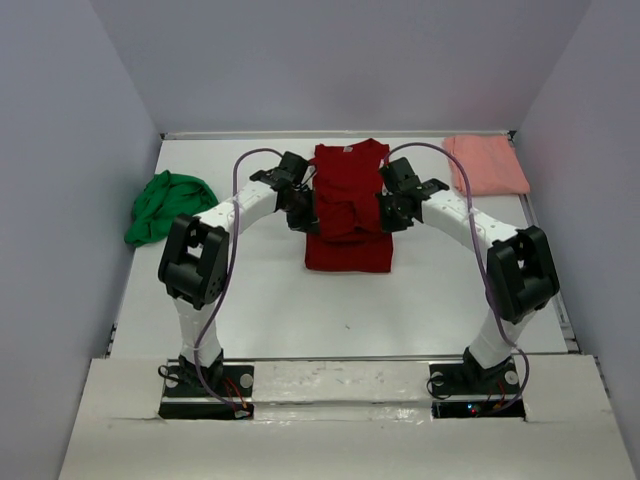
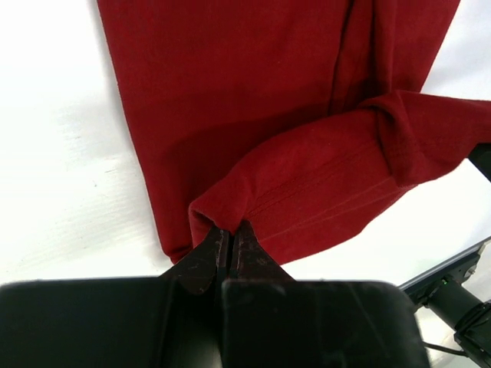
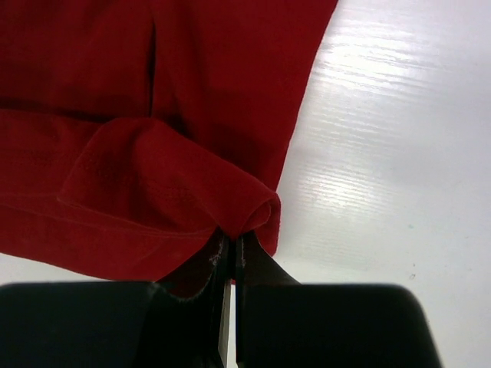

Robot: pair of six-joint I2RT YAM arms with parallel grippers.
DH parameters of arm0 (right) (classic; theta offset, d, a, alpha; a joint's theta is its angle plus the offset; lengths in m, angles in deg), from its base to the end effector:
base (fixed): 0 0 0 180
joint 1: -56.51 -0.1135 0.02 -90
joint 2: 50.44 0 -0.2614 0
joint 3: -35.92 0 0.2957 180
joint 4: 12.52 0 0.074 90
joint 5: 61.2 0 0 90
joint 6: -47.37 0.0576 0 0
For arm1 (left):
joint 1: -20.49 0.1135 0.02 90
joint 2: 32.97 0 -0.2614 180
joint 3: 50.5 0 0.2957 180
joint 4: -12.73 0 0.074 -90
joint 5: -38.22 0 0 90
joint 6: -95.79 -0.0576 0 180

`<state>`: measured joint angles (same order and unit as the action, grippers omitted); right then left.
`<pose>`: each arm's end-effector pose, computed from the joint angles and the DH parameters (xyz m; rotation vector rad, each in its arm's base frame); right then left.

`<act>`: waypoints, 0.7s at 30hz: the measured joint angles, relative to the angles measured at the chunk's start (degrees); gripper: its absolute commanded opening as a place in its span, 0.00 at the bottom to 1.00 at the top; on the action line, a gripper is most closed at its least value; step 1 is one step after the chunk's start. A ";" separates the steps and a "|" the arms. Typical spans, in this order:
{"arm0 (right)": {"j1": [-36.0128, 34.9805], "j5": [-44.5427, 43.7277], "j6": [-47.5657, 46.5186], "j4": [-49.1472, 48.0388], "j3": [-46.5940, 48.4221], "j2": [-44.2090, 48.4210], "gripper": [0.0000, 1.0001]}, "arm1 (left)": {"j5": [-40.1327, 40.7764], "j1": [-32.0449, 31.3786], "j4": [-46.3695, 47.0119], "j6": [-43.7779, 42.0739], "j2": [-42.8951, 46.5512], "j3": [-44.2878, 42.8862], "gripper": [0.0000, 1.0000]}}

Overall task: Fold and stack the t-shirts
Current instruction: Fold the tshirt

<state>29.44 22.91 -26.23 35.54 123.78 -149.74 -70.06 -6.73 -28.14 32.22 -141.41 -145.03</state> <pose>0.3755 0.1853 0.1997 -0.2060 2.5988 0.1386 0.4043 -0.2283 0.1853 0.1526 2.6320 -0.7552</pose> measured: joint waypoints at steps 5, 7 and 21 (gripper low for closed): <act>1.07 2.25 -1.42 0.02 2.73 -3.26 0.00 | -0.09 0.66 -1.09 -0.59 -2.03 -3.15 0.00; 1.38 2.84 -1.70 0.04 3.54 -4.15 0.00 | -0.13 1.14 -1.31 -0.72 -2.95 -4.35 0.00; 3.02 6.25 -3.39 0.22 9.05 -8.98 0.00 | -1.09 3.08 -2.99 -2.14 -8.76 -10.67 0.00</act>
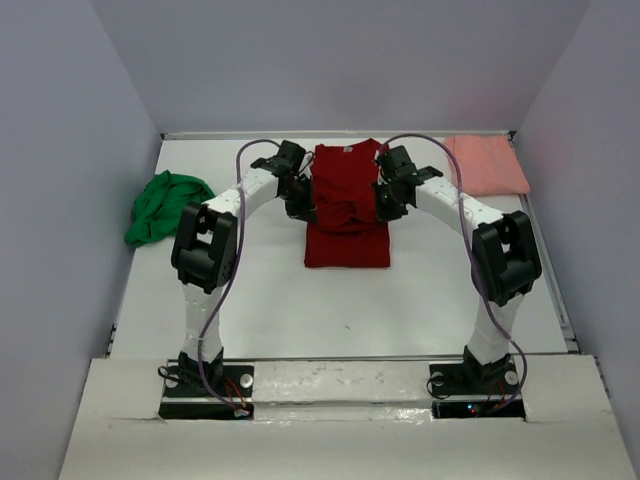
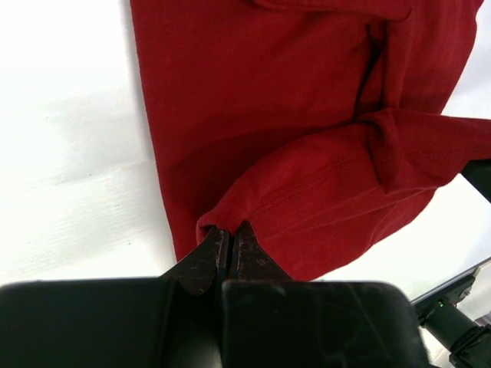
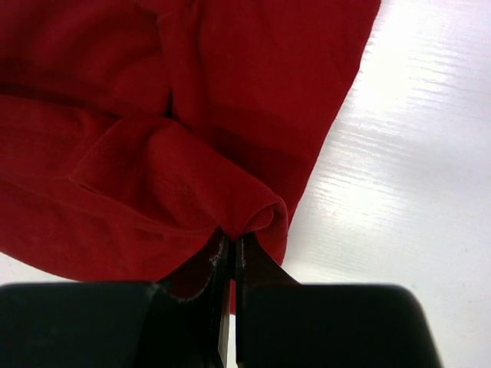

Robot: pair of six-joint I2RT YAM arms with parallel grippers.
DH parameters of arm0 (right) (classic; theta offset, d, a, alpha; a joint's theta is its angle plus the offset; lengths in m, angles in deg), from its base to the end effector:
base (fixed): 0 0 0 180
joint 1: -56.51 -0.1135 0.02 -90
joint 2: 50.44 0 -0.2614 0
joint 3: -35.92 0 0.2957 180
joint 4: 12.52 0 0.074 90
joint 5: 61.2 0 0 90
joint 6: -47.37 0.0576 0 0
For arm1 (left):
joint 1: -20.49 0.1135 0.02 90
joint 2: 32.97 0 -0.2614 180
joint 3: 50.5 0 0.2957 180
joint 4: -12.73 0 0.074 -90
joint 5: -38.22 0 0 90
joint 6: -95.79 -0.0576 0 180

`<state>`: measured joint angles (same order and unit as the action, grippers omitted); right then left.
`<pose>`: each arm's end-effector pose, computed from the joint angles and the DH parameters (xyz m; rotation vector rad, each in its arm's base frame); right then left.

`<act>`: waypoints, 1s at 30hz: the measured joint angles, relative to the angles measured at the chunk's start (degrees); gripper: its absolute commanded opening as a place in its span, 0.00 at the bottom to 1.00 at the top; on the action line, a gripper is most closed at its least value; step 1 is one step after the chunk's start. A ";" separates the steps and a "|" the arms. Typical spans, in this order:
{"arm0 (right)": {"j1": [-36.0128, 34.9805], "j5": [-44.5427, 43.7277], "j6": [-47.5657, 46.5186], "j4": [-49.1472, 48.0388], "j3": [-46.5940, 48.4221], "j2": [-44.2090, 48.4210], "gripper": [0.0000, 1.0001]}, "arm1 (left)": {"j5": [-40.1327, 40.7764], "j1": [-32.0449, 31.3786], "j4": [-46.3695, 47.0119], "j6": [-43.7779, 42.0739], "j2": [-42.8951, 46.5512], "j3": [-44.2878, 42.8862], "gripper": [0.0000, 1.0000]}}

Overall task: Fold and stack the t-shirts
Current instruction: Fold the tshirt

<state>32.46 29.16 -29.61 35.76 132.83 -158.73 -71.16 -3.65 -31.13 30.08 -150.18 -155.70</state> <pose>0.4185 0.1871 0.1898 -0.2552 2.6193 0.2347 0.4492 -0.2222 0.1782 0.1348 2.6374 -0.7427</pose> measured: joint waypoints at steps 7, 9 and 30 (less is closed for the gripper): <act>0.42 1.05 -0.26 0.26 1.81 -2.80 0.00 | -0.39 0.35 -1.33 -0.42 -3.54 -4.11 0.00; 0.44 1.27 -0.42 0.42 2.16 -3.63 0.00 | -0.44 0.55 -1.70 -0.52 -4.39 -5.31 0.00; 1.51 1.81 -2.16 0.83 9.81 -9.81 0.35 | 0.61 1.75 -3.08 -1.60 -8.52 -10.10 0.38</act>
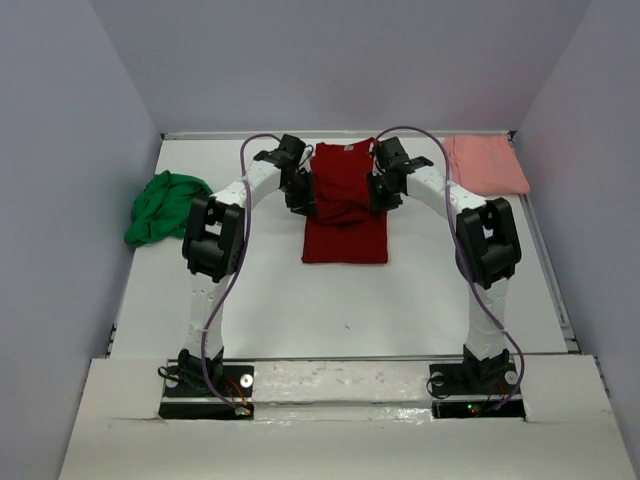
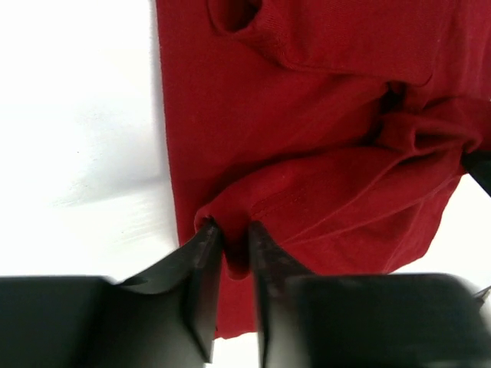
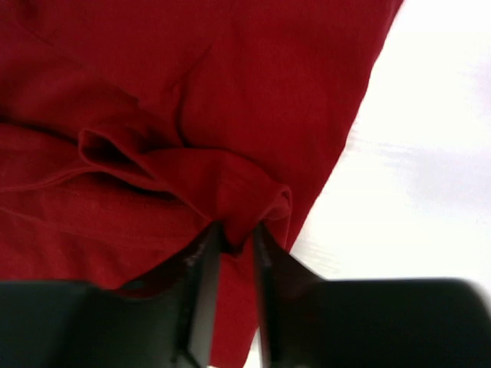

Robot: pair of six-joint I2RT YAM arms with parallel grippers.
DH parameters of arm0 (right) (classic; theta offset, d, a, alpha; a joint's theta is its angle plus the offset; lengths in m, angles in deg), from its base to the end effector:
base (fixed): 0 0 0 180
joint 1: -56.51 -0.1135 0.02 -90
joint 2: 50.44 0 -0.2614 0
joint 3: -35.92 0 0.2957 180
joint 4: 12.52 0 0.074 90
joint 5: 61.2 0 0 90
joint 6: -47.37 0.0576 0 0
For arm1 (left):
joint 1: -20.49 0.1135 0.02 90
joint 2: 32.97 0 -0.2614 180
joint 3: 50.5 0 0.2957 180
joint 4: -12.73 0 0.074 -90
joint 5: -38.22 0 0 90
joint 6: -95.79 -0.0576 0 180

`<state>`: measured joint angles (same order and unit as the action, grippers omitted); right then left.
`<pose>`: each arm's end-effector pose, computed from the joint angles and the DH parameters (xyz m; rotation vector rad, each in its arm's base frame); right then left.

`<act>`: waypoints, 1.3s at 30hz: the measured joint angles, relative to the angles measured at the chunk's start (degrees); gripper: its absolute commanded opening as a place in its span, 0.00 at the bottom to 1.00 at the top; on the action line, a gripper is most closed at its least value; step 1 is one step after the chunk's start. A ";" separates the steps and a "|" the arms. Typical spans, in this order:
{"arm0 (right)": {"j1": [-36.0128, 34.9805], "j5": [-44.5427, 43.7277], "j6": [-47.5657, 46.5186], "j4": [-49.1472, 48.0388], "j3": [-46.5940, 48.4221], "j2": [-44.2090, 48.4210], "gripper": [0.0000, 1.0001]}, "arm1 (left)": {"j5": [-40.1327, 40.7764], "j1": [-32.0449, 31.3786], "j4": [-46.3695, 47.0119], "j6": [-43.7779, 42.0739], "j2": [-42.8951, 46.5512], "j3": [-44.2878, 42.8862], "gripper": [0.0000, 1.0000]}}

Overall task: Fold and stack the t-shirts
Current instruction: Fold the tshirt

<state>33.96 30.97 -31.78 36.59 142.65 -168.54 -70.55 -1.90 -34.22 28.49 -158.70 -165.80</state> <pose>0.4589 0.1929 0.1713 -0.2830 2.6327 0.2485 0.4855 -0.2201 0.1639 0.1211 2.6531 -0.7026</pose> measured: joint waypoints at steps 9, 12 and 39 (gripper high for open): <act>0.72 0.00 -2.12 2.38 10.10 -4.59 0.54 | 1.49 0.37 -1.95 -0.33 -3.41 -11.17 0.63; 1.53 -0.24 -3.63 2.93 15.69 -8.07 0.54 | 1.92 0.66 -1.79 -0.24 -6.73 -17.51 0.64; -1.53 -4.83 -2.19 2.14 -2.69 10.25 0.00 | 9.94 -8.44 8.92 3.37 26.49 15.87 0.00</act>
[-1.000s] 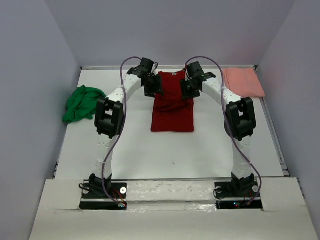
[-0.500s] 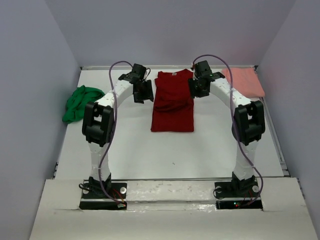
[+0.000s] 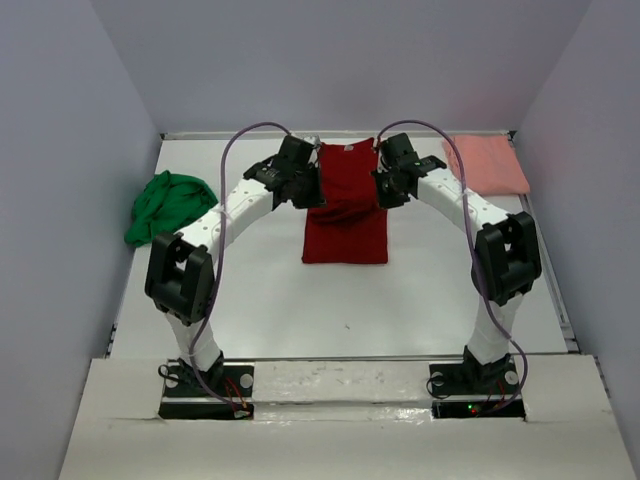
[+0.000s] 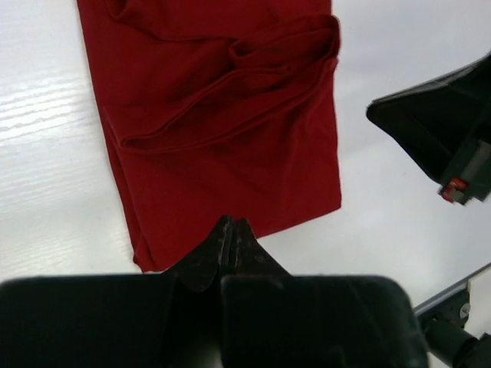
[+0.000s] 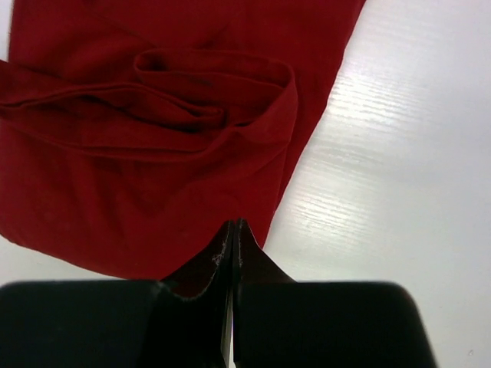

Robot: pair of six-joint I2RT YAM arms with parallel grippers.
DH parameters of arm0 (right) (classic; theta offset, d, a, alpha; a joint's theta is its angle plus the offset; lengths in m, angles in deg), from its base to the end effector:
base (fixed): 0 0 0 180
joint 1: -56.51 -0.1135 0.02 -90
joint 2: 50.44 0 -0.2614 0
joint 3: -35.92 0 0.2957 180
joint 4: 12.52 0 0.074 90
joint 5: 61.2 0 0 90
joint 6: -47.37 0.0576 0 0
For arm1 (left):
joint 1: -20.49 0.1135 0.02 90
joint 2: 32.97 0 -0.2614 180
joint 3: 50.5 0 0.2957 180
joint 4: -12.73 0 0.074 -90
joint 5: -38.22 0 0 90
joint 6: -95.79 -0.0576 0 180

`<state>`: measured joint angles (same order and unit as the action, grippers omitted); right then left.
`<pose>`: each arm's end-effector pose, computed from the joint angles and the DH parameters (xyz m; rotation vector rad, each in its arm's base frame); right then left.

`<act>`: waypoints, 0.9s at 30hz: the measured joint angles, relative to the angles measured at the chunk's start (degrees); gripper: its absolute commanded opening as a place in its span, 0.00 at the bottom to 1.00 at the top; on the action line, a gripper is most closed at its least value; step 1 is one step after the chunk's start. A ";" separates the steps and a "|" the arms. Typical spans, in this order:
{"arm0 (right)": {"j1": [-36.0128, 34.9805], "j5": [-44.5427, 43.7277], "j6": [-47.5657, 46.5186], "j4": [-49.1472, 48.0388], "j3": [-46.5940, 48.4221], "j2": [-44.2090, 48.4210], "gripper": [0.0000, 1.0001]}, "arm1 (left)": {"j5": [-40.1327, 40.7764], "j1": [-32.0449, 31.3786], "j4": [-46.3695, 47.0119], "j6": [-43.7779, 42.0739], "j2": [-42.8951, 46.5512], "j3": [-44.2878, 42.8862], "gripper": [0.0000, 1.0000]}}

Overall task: Fold and stack the t-shirts
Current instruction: Fold the tshirt

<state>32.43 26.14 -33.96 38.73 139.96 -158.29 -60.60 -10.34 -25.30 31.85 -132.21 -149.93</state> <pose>0.4307 0.1895 0.2348 -0.3220 2.5183 0.1687 0.3914 -0.2439 0.2922 0.1838 2.3112 -0.6973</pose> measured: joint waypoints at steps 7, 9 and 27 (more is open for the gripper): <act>0.00 1.01 0.70 -0.04 -0.22 -3.96 0.00 | -2.99 0.57 1.44 0.57 -11.28 -0.04 0.00; 0.00 1.20 0.79 -0.09 0.37 -5.18 0.00 | -3.87 0.59 1.60 0.83 -13.27 -0.07 0.00; 0.00 3.54 0.59 0.31 11.45 -16.35 0.00 | -6.82 1.51 2.29 1.40 -23.56 -9.66 0.00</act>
<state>32.43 29.68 -33.37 39.04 151.41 -174.64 -67.42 -8.83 -23.00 33.25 -155.77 -159.59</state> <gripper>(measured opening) 0.010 0.014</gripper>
